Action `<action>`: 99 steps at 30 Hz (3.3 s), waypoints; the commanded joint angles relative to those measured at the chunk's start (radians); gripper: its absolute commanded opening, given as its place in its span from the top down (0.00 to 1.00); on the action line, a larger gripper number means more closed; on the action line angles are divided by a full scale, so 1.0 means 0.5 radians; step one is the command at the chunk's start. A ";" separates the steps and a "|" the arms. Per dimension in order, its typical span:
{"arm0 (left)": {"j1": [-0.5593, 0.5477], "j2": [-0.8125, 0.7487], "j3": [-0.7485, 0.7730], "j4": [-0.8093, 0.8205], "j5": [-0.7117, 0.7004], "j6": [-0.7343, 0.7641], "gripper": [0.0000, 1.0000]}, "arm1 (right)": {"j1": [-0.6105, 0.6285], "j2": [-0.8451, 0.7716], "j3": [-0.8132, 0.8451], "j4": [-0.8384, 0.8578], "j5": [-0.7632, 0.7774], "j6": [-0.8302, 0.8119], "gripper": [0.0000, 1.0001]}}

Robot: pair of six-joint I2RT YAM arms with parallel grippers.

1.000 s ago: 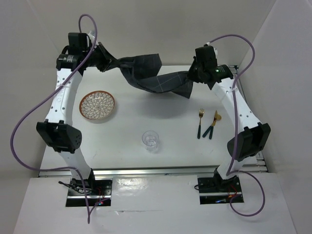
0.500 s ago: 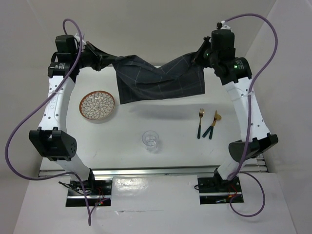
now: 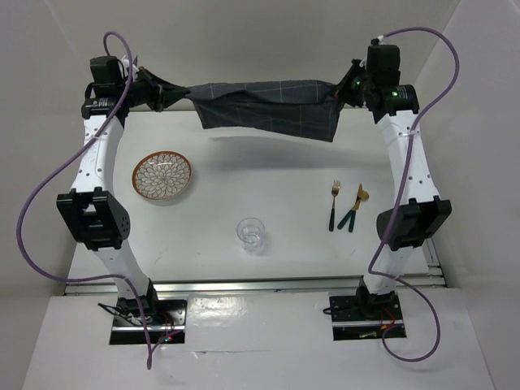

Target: Set the dinner table for one person

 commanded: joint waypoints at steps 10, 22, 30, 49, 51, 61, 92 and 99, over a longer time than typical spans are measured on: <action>0.170 -0.855 -0.646 -0.081 0.073 0.254 1.00 | 0.029 -0.964 -0.832 0.022 -0.196 -0.043 1.00; 0.023 -0.344 -0.165 -0.174 -0.037 0.372 1.00 | 0.029 -0.579 -0.671 0.438 -0.220 -0.043 1.00; -0.054 0.250 0.598 -0.178 -0.047 0.298 1.00 | 0.011 -0.002 -0.029 0.519 -0.291 -0.043 1.00; -0.204 -0.373 -1.039 -0.636 -0.540 0.785 0.00 | 0.078 -0.477 -1.905 0.694 -0.377 0.019 0.34; -0.204 -0.398 -1.039 -0.786 -0.629 0.871 0.00 | 0.097 -0.630 -2.028 0.642 -0.359 -0.006 0.15; -0.428 0.013 -0.579 -0.882 -0.915 1.046 0.73 | 0.158 -0.557 -1.784 0.436 -0.220 -0.110 0.33; -0.511 0.050 -1.346 -0.524 -1.209 1.135 0.09 | 0.094 -0.176 -1.661 0.273 -0.073 -0.190 0.34; -0.492 0.234 -1.254 -0.505 -1.139 1.135 0.40 | -0.057 -0.213 -1.799 0.292 -0.187 -0.168 0.33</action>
